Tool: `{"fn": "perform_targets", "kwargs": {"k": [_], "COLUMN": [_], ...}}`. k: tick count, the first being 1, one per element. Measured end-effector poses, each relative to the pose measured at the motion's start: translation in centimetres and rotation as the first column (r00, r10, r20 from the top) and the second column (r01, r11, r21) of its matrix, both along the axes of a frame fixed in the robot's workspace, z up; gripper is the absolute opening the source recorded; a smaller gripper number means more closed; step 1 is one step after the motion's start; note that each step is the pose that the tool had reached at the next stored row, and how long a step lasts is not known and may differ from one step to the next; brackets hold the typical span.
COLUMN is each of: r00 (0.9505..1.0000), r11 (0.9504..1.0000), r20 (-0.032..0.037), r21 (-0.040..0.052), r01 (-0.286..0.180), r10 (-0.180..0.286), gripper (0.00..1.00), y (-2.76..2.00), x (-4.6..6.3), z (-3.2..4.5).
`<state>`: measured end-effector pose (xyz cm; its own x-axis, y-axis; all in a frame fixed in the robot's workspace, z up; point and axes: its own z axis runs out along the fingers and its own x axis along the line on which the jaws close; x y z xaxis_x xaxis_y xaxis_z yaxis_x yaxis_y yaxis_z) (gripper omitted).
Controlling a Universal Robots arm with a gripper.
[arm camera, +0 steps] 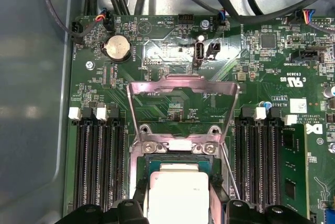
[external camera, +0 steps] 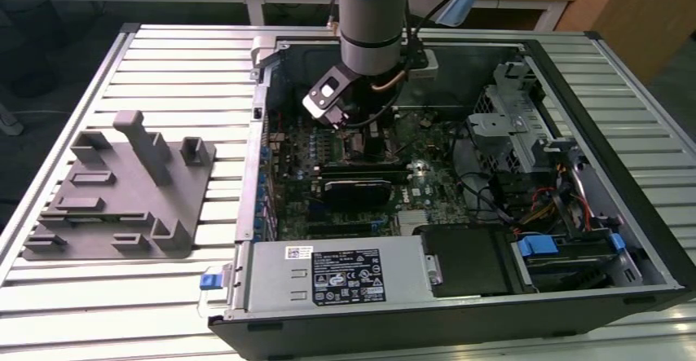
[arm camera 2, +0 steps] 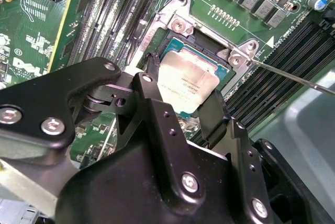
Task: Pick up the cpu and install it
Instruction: 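Place the cpu into insertion slot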
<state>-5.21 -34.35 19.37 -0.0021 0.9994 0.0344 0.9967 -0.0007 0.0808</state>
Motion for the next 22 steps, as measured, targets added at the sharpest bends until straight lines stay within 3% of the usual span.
{"fn": "perform_targets", "kwargs": {"k": [22], "r00": [1.0], "r11": [1.0], "r20": [-0.0002], "r21": [-0.0003], "r01": [0.0], "r10": [0.0], "gripper": [0.54], "y": [0.01], "x": [0.0], "z": [-0.38]}}
